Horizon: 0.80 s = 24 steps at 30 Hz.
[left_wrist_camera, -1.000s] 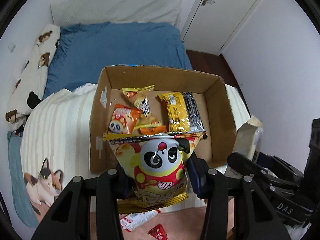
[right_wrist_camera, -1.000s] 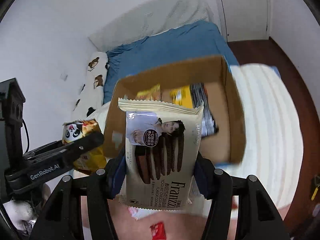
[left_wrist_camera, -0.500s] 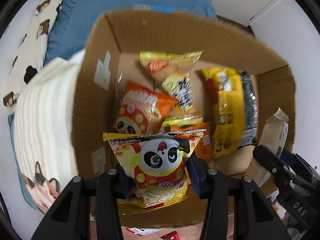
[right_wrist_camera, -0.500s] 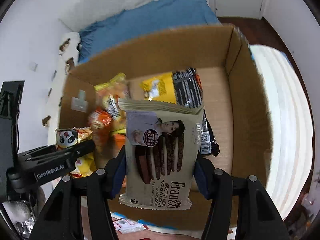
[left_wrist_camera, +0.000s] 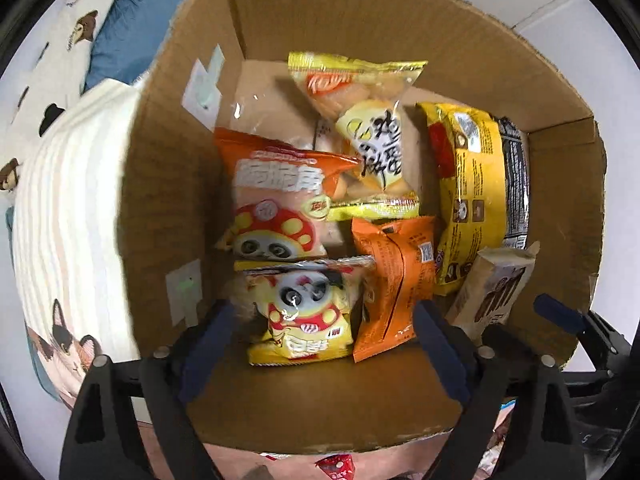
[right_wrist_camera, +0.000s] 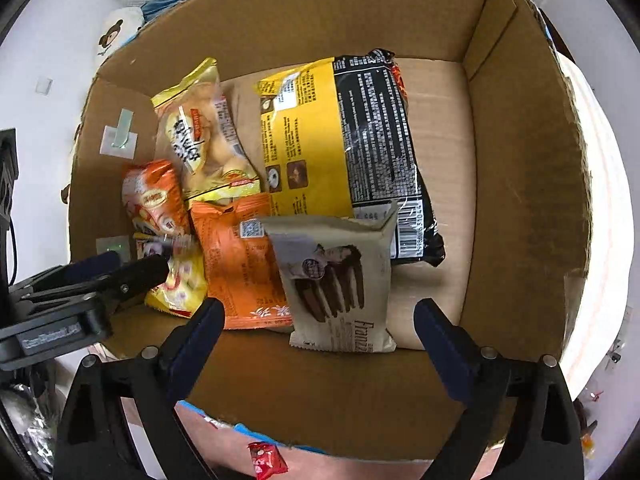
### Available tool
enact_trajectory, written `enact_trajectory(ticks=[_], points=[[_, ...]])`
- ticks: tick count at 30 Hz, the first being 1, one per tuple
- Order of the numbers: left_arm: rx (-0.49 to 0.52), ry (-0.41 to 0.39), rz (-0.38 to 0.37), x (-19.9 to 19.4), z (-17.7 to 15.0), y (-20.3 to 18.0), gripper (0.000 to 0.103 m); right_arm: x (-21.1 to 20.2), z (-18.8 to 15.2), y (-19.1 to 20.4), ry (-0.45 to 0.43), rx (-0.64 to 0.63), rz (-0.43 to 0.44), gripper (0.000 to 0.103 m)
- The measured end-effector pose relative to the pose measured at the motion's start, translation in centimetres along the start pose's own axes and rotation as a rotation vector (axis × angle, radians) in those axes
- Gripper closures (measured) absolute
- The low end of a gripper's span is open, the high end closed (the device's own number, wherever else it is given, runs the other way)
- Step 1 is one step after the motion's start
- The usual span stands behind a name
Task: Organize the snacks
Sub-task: 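Carry both packets into the box and open both tools, then move both tools back from the box toward the remaining snacks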
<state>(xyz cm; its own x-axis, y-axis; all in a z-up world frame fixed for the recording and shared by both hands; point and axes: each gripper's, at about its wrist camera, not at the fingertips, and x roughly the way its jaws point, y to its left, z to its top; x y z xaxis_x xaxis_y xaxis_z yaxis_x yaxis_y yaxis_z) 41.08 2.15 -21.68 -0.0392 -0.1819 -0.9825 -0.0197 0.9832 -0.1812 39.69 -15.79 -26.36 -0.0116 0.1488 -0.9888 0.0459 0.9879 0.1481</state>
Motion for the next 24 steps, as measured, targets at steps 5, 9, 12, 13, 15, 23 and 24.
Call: enact_trajectory(ticks=[5,9,12,13,15,23,24], points=[[0.007,-0.059,0.0,-1.8,-1.0,-0.2,0.012,-1.2,-1.4,0.6,-0.045,-0.021,-0.033,0.005],[0.026,-0.169,0.019,-4.0,-2.4,-0.8,0.012,-2.7,-2.8,1.0,-0.127,-0.022,-0.048,0.005],[0.051,-0.273,0.032,-5.8,-4.2,-1.4,0.012,-4.0,-4.2,0.7,-0.191,-0.007,-0.037,0.005],[0.057,-0.306,0.031,-6.5,-4.9,-1.5,0.012,-4.6,-4.5,0.7,-0.214,-0.002,-0.034,0.005],[0.06,-0.356,0.042,-7.3,-5.3,-1.3,0.012,-5.7,-5.8,1.0,-0.262,0.001,-0.032,0.005],[0.093,-0.53,0.095,-11.0,-11.4,-1.8,0.012,-10.1,-10.4,1.2,-0.42,0.003,-0.053,0.005],[0.096,-0.543,0.101,-11.3,-12.0,-2.0,0.012,-10.6,-11.1,1.3,-0.439,-0.004,-0.057,0.005]])
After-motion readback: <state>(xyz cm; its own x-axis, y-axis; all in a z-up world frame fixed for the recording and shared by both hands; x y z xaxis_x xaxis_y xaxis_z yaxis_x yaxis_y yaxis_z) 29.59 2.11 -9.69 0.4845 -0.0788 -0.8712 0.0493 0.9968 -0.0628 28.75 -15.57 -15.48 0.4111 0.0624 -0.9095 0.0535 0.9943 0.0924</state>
